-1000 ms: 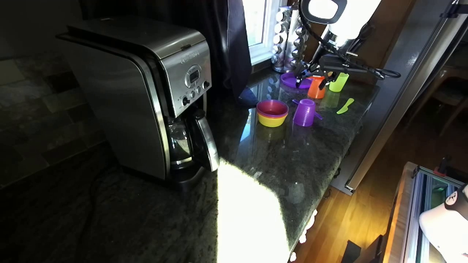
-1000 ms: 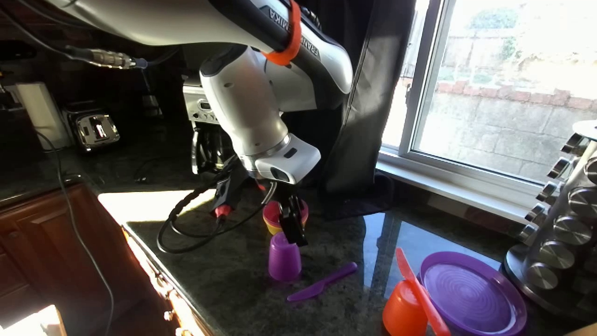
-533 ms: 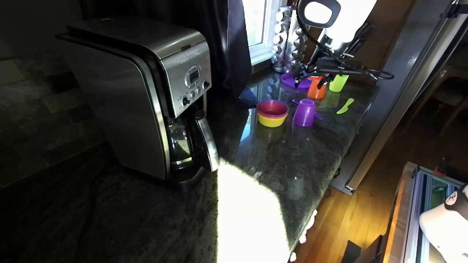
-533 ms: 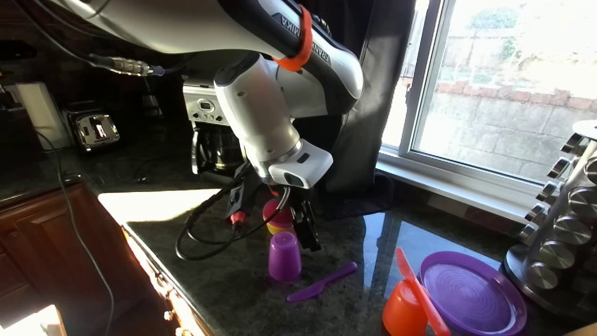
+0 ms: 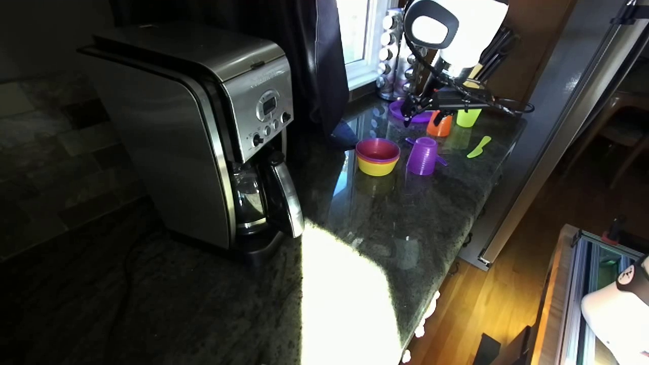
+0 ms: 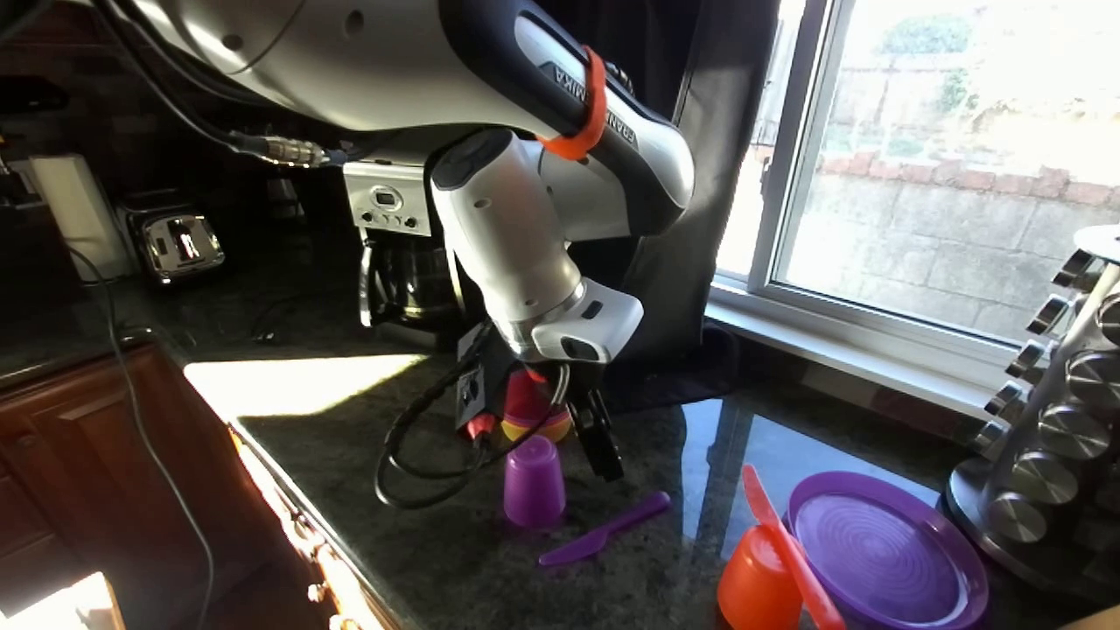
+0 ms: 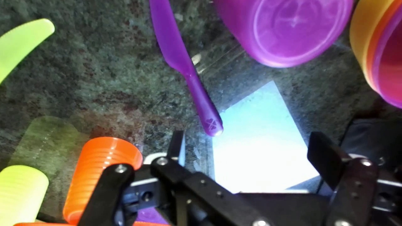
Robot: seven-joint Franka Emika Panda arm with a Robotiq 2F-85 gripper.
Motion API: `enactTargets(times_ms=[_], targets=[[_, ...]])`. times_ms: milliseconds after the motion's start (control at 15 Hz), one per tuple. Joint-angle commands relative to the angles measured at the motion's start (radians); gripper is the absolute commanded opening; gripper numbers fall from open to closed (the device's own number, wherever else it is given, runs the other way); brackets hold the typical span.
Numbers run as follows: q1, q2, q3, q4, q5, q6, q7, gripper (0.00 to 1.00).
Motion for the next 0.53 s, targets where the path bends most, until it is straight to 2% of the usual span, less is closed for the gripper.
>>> enactTargets(times_ms=[0,67,333,400,467], targets=[[-0.091,0.071,0.068,0.044,0.020,-0.007,-0.211,1.00],[-0.114,0.091,0.090,0.052,0.020,0.007,-0.255,1.00],[-0.146,0.137,0.098,0.074,0.007,0.023,-0.350,1.00],[-0.147,0.148,0.094,0.079,0.003,0.025,-0.357,1.00],[-0.119,0.147,0.051,0.086,0.026,0.019,-0.380,1.00]])
